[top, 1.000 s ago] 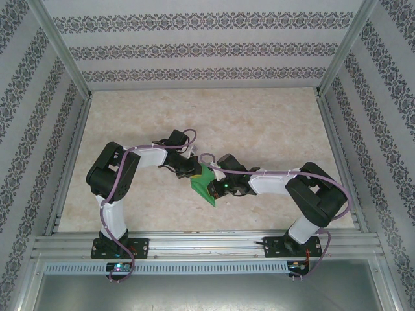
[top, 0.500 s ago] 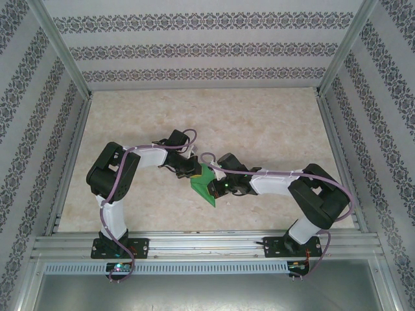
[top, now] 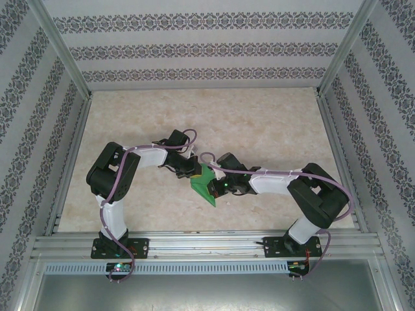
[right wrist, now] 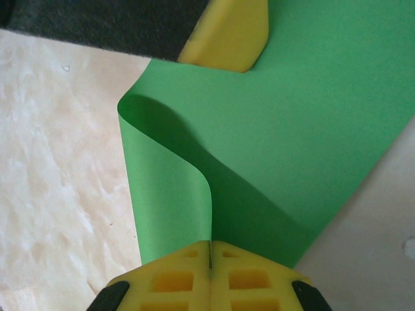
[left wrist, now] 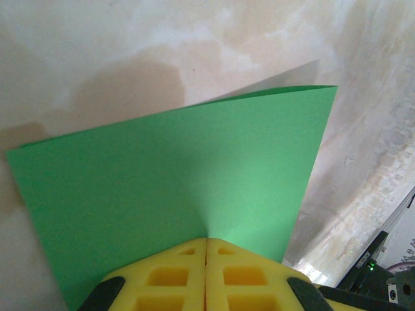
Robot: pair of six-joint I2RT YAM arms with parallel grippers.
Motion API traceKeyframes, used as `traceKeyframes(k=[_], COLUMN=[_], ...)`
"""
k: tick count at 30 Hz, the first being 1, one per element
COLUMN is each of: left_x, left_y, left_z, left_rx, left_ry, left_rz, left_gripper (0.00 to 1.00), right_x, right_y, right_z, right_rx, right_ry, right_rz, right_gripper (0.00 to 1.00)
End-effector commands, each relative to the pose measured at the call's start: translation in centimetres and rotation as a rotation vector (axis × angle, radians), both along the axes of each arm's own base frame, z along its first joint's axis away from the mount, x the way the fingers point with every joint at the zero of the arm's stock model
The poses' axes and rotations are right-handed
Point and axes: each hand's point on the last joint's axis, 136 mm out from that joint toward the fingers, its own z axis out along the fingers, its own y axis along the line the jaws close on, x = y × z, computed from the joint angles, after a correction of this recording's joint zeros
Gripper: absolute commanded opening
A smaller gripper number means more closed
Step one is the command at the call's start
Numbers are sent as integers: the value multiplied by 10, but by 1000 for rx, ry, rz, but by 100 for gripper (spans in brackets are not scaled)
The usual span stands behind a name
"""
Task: Fold a paper plane with a square sheet of paper (fold left side to right side)
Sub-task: Third fold the triangle at the center of the table.
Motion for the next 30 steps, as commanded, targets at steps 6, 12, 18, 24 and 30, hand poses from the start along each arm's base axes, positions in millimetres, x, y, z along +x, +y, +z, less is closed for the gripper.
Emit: traceKeyframes(k=[6, 12, 18, 24, 30], left_x=[-19, -18, -12, 7, 15], left_y=[21, 21, 18, 15, 31], left_z=[-37, -36, -24, 16, 56], left_rx=[145, 144, 128, 104, 85], left_ry=[77, 73, 37, -82, -195], left_rz=[12, 14, 18, 14, 51], left_gripper=[8, 9, 15, 27, 30], right_x=[8, 5, 1, -8, -14], right_y=[-1, -4, -9, -16, -19], right_z=[-2, -10, -21, -33, -41], right_rx=[-20, -40, -71, -100, -108], right_ry=[-9, 7, 30, 69, 100], right_rz=[-7, -10, -11, -9, -7], right_gripper=[0, 0, 0, 0, 0])
